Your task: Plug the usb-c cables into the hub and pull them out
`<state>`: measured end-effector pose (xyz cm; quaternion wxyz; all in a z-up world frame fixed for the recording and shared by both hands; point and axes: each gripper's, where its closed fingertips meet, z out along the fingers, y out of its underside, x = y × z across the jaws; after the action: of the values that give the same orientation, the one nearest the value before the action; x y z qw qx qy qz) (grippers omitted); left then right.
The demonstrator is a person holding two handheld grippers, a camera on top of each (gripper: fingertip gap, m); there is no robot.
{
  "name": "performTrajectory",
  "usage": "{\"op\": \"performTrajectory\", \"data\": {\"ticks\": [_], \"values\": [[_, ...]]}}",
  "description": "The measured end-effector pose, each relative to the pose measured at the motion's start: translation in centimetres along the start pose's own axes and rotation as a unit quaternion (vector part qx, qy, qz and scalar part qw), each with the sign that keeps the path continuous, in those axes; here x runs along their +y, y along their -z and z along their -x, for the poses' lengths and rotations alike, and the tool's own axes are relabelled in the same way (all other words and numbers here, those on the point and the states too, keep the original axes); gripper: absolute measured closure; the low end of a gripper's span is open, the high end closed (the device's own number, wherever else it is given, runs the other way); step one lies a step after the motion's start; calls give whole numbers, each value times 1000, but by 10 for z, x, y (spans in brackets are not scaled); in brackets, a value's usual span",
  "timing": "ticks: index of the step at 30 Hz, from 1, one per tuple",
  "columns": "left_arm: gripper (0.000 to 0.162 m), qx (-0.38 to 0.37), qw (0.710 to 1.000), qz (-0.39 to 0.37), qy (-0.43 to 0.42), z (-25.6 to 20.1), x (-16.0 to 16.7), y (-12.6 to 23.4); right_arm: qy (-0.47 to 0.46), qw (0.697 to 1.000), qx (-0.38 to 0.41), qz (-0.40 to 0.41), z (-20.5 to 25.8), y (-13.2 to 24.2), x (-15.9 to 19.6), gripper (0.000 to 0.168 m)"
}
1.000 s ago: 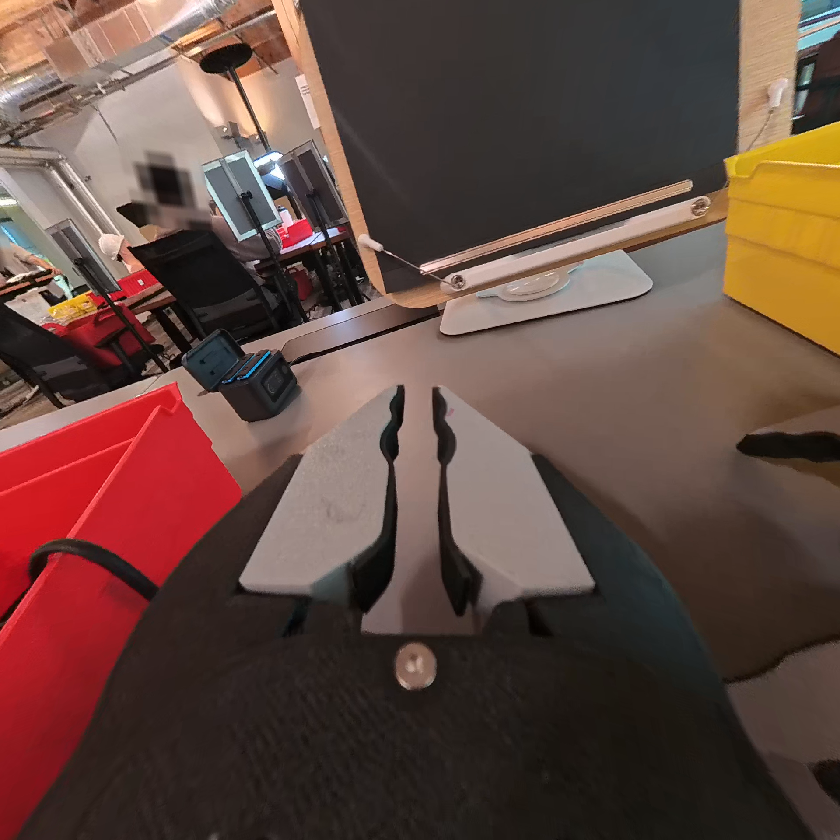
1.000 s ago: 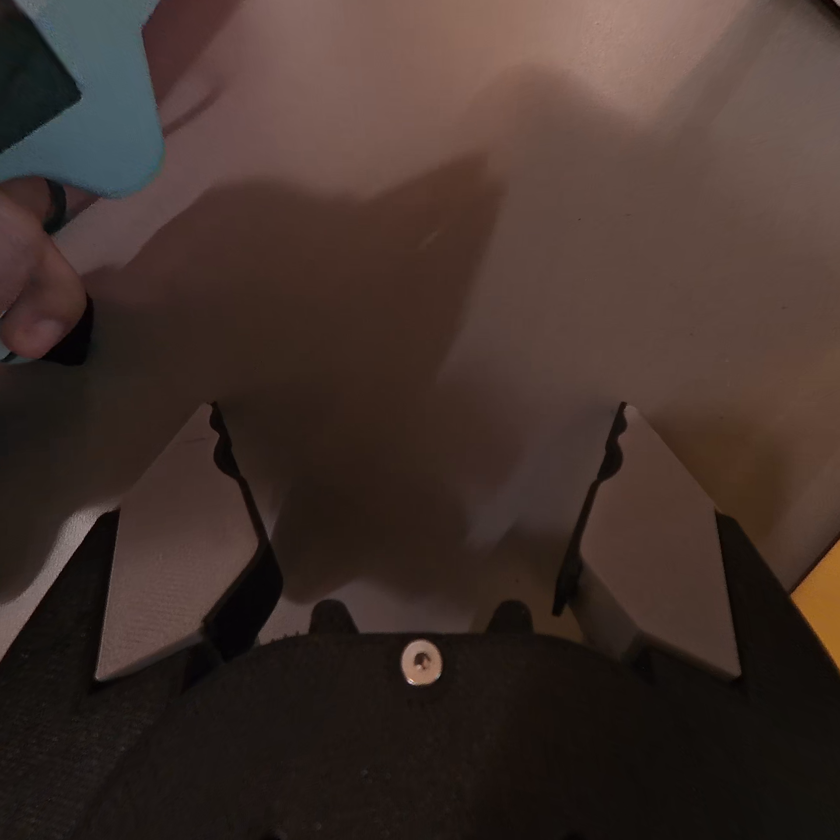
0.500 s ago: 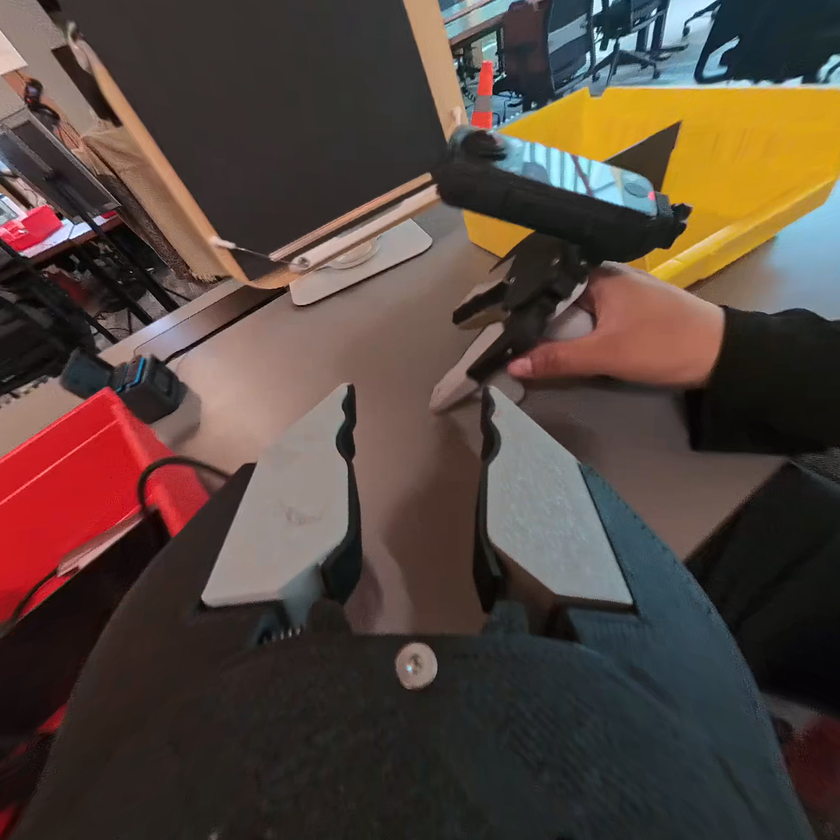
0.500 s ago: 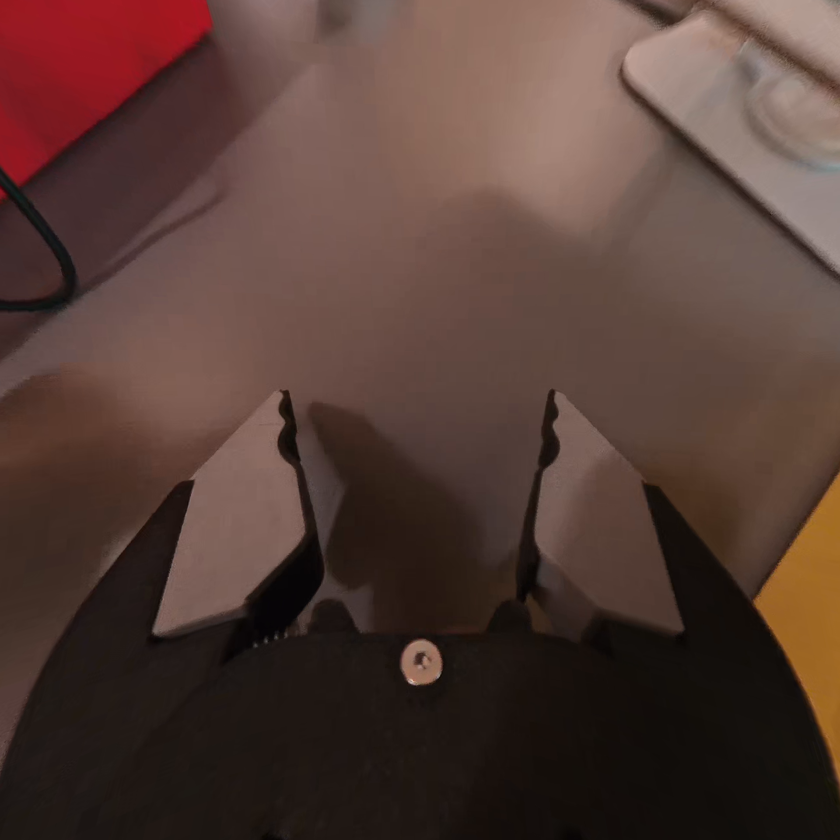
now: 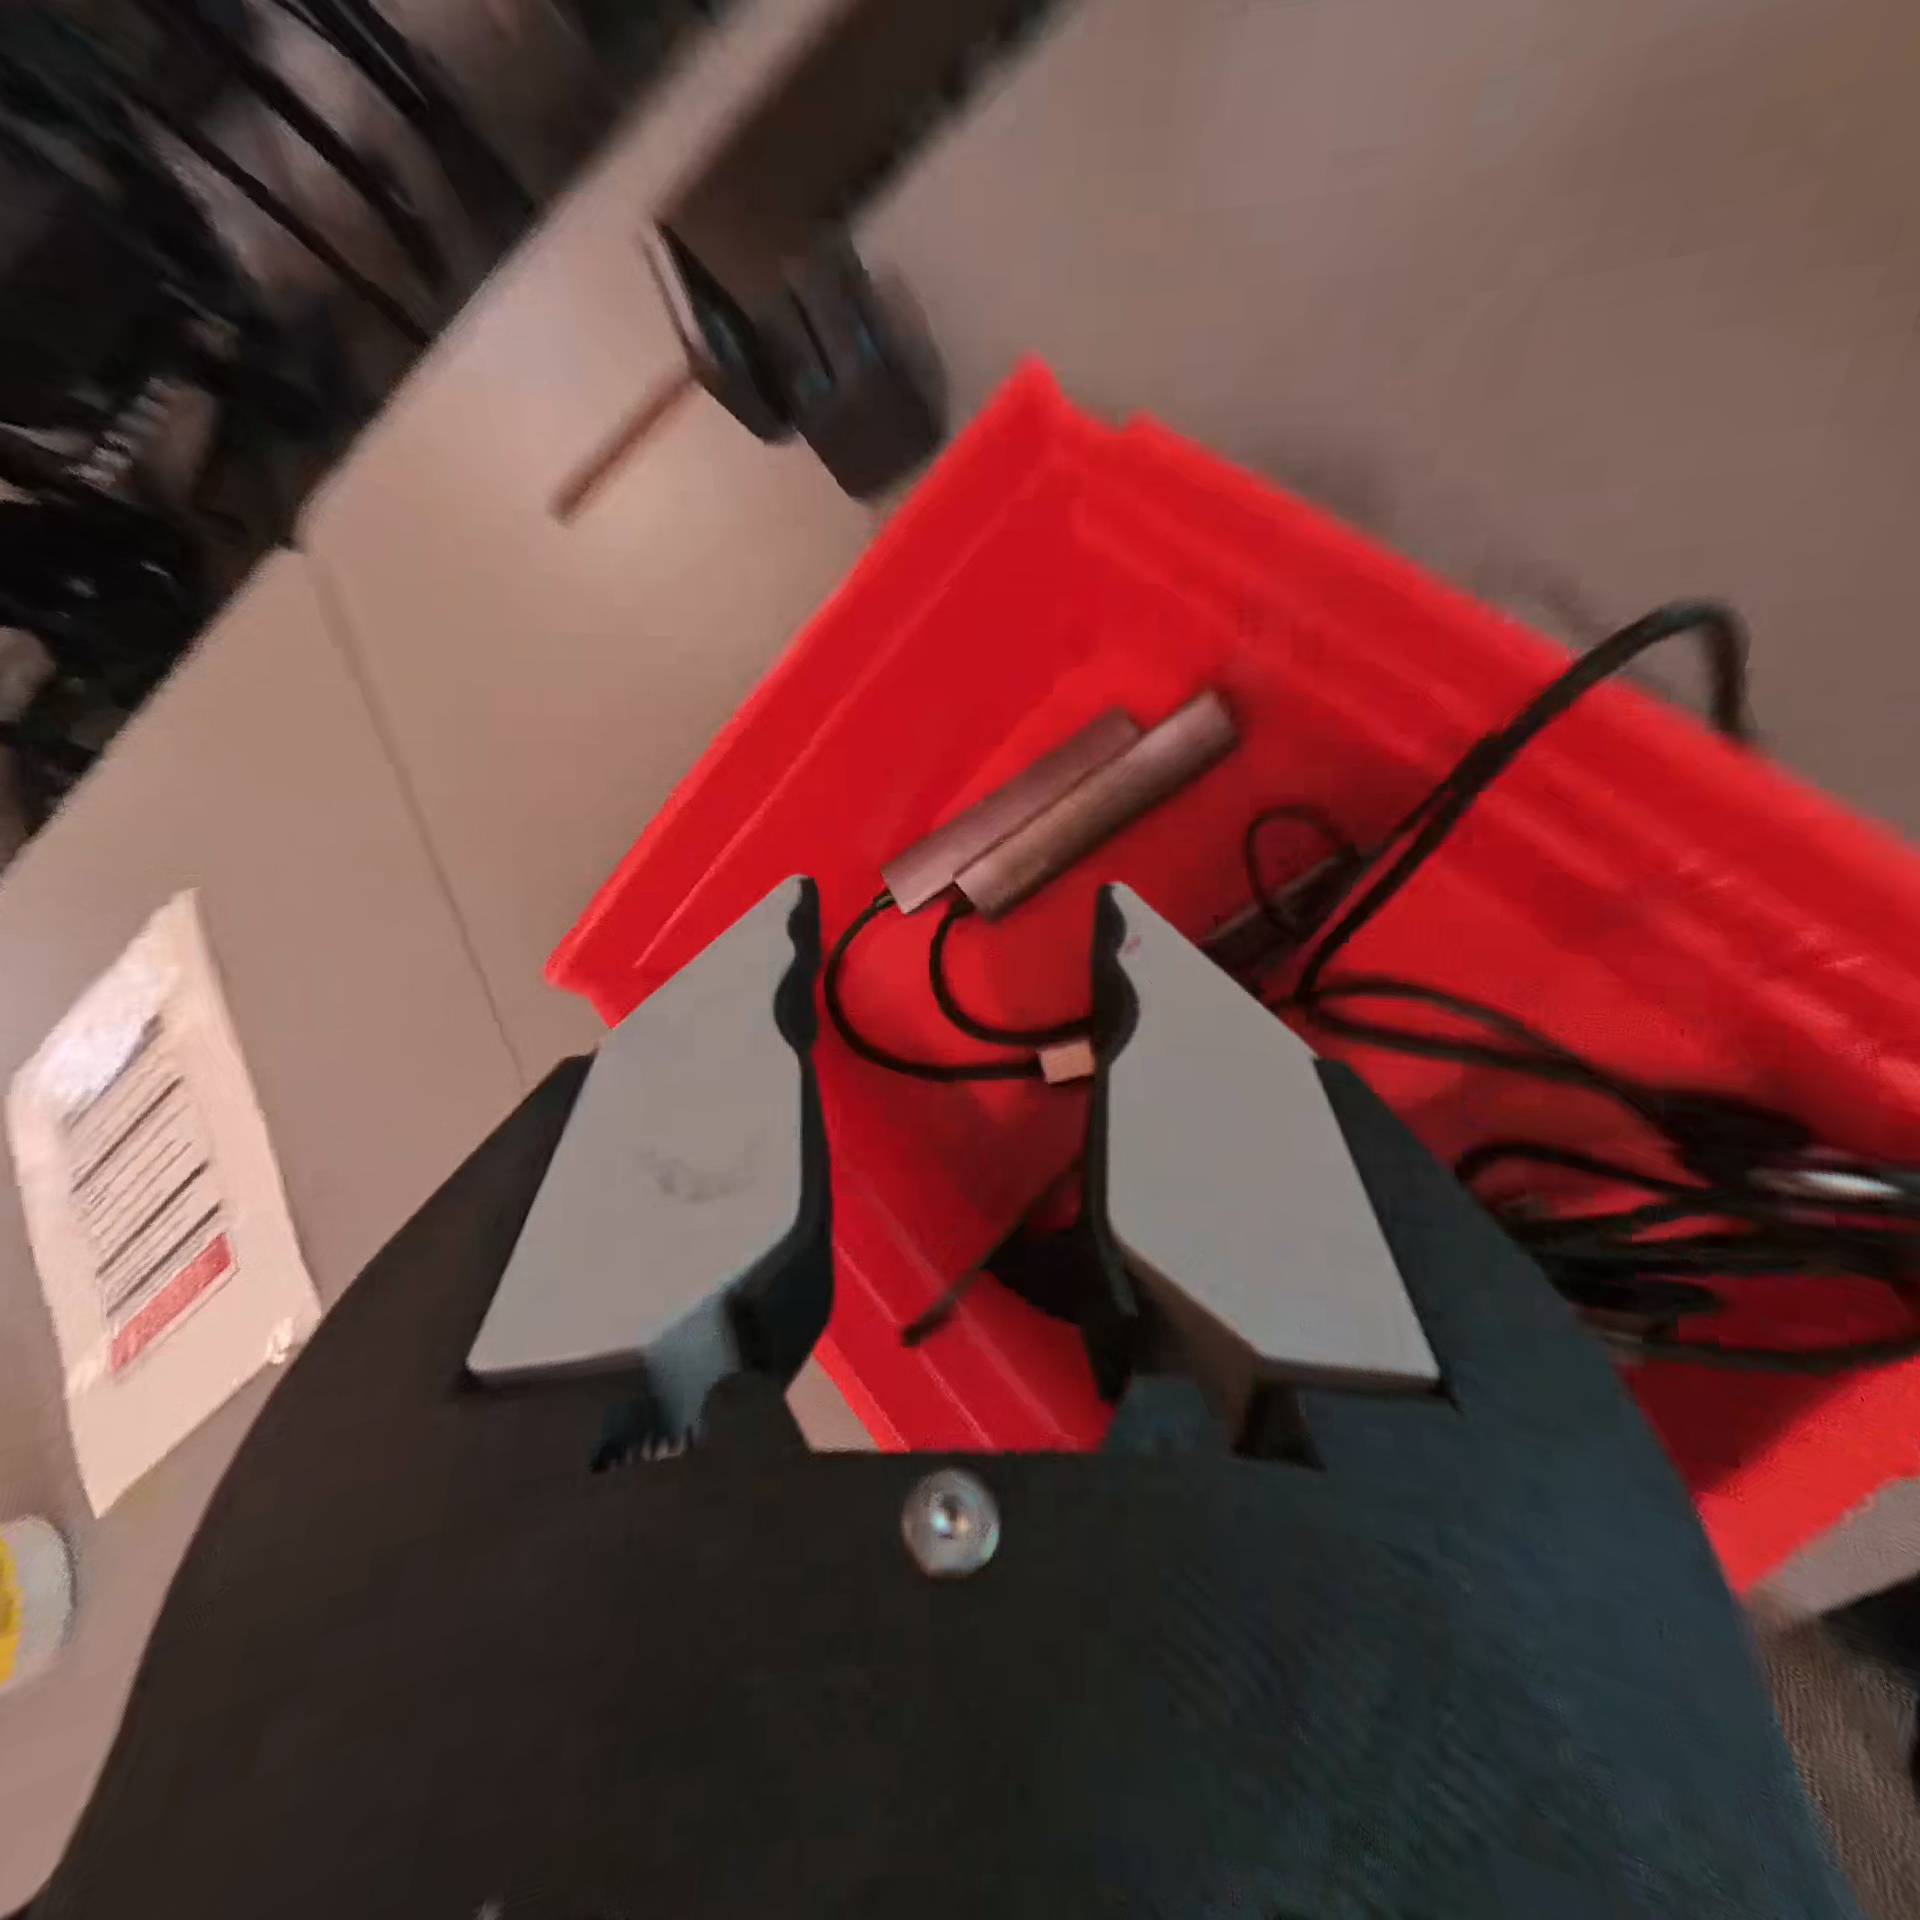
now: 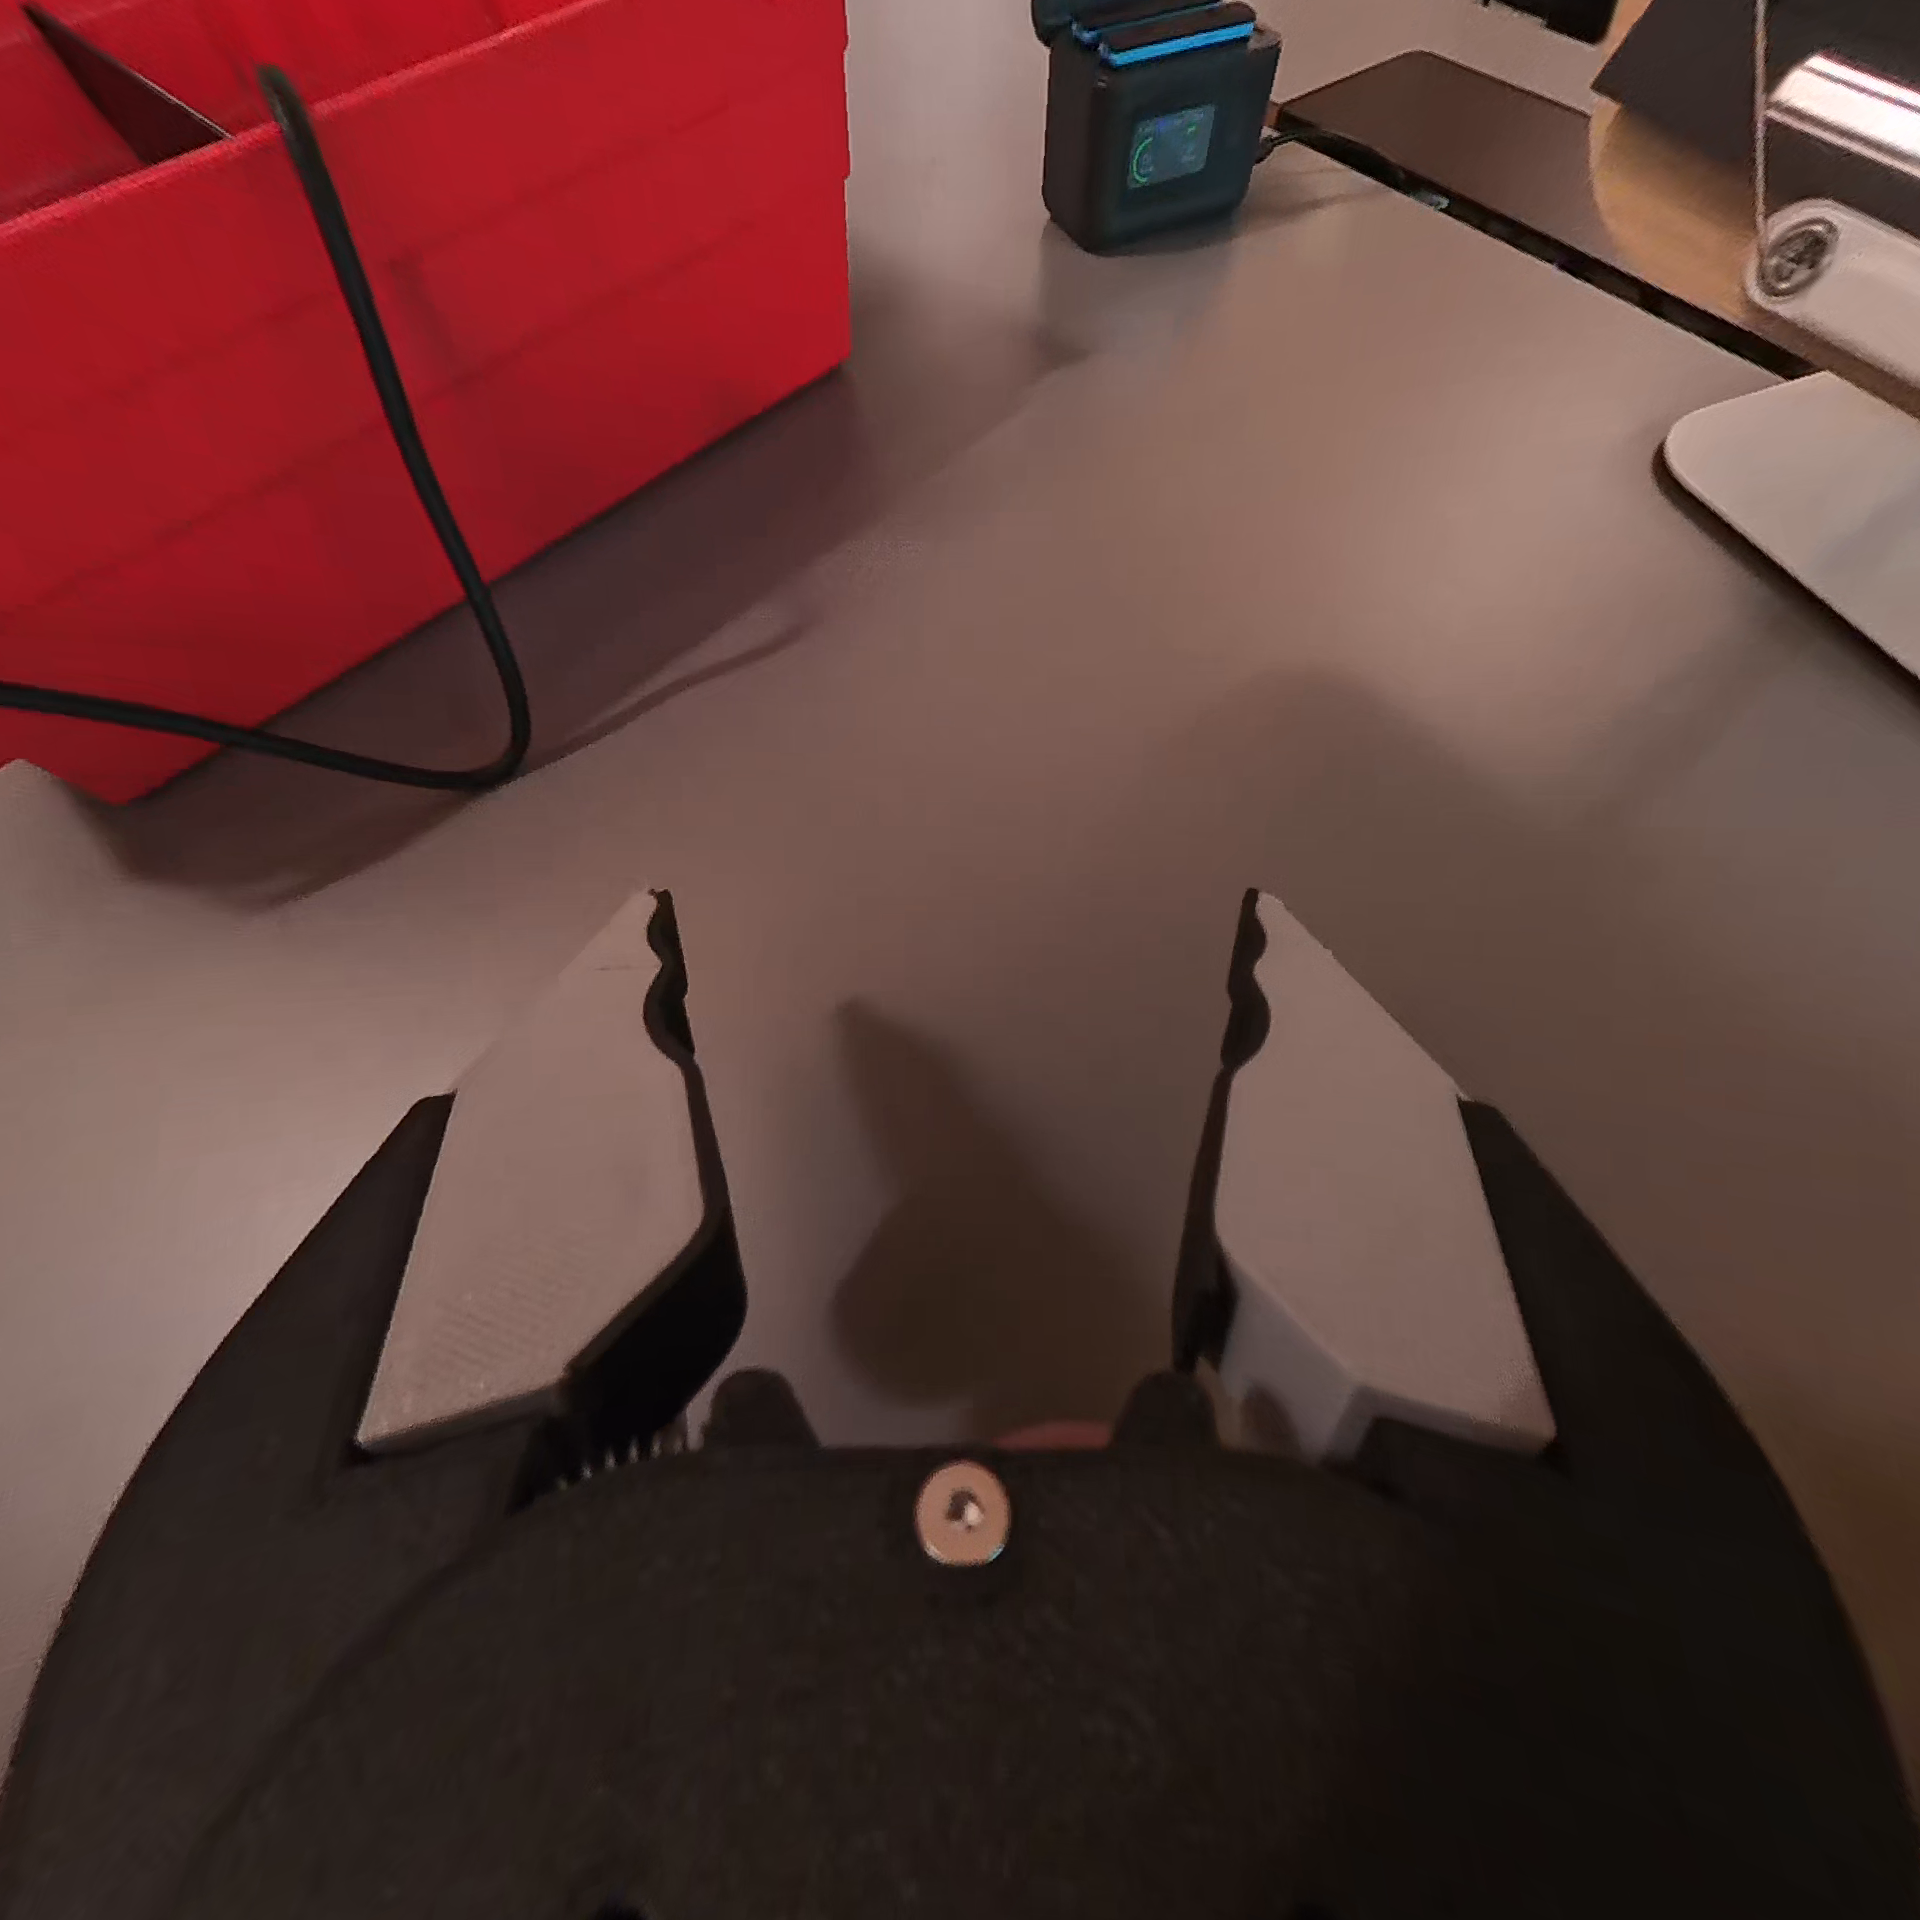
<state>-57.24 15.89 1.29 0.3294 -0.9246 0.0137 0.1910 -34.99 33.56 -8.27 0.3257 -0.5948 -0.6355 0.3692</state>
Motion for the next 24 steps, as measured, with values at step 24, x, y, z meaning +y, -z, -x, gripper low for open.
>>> {"op": "performTrajectory", "data": {"ticks": [24], "values": [[140,90,932,152,-315,-25,49,-123,-4,997,-73,-26,31,10,-6,78]]}}
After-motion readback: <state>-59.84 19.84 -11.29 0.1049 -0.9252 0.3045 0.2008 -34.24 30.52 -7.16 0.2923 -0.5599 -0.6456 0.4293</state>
